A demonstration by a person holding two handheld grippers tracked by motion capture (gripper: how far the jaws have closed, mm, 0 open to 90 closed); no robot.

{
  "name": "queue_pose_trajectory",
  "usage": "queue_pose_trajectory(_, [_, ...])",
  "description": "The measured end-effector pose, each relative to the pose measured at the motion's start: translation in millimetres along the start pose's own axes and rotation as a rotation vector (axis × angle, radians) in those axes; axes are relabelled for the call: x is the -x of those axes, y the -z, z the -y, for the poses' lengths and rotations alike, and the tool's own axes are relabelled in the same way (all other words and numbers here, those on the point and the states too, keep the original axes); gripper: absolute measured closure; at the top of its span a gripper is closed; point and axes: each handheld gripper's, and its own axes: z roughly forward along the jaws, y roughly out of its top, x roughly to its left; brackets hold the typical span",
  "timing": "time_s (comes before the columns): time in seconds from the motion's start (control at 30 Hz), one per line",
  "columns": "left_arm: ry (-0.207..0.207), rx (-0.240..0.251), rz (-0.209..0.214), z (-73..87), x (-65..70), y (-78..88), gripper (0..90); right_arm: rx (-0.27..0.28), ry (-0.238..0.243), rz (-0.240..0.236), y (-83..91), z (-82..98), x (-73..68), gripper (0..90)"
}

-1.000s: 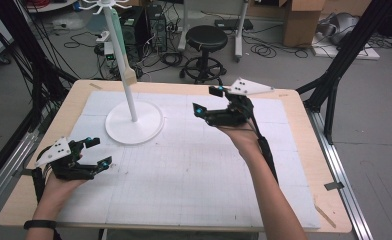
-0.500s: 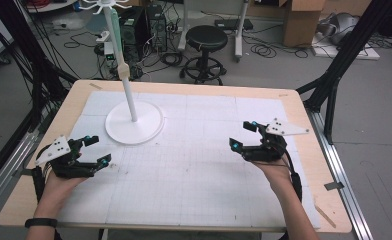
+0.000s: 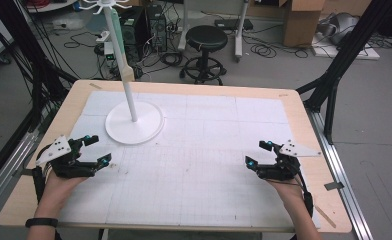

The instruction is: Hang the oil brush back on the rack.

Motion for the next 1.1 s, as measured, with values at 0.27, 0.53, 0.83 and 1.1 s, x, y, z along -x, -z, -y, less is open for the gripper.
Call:
queue_pose_trajectory(0.27, [0.000, -0.008, 0.001, 1.0, -0.7, -2.0, 15.8, 0.011, -0.019, 0.027, 8.4, 10.0, 7.1, 14.9])
queue_pose_trajectory(0.53, [0.000, -0.014, 0.001, 1.5, -1.0, -2.6, 15.8, 0.013, -0.027, 0.043, 11.6, 12.0, 11.6, 14.9])
queue_pose_trajectory(0.83, [0.000, -0.017, 0.002, 1.8, -0.8, -3.3, 15.8, 0.017, -0.018, 0.045, 11.7, 12.2, 13.0, 14.9])
queue_pose_trajectory(1.1, [-0.002, -0.014, 0.003, 1.5, -0.4, -3.1, 15.8, 0.018, -0.021, 0.039, 11.7, 12.4, 13.2, 14.9])
